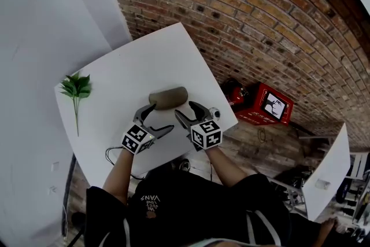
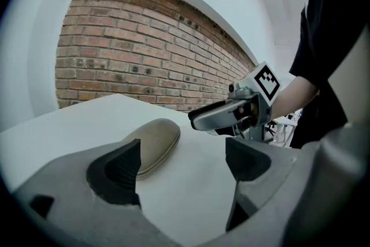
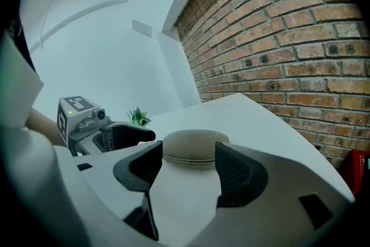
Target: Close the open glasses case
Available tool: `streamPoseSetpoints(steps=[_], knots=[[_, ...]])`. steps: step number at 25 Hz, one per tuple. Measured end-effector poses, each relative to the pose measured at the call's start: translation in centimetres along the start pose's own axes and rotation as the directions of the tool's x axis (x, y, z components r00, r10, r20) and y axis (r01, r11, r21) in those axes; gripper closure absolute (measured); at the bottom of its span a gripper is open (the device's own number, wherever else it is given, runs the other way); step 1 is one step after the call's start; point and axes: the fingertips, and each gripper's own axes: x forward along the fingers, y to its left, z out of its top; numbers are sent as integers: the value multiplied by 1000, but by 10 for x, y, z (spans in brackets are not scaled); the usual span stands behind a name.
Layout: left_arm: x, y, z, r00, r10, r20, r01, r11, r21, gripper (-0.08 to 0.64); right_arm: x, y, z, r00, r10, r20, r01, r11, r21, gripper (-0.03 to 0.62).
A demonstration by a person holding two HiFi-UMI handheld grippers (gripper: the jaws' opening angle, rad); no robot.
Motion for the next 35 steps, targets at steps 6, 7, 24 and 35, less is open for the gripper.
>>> streamPoseSetpoints(steps=[6, 7, 24, 35], knots=[[-19, -10, 8, 995, 79, 57, -79, 997, 6, 127, -25, 5, 0, 999, -24, 36, 25, 1000, -13, 338], [-23, -12, 9, 993, 98, 70, -99, 995, 6, 139, -30, 6, 0, 999, -26, 43, 26, 1000, -15, 346], [-93, -69, 9, 918, 325, 227, -327, 945, -32, 421, -117, 45, -9, 980, -42, 193, 47, 999, -19, 560], [-108, -108, -3, 901, 368, 231, -367, 929, -51, 551, -157, 61, -34, 980, -39, 196, 48, 998, -39, 591]])
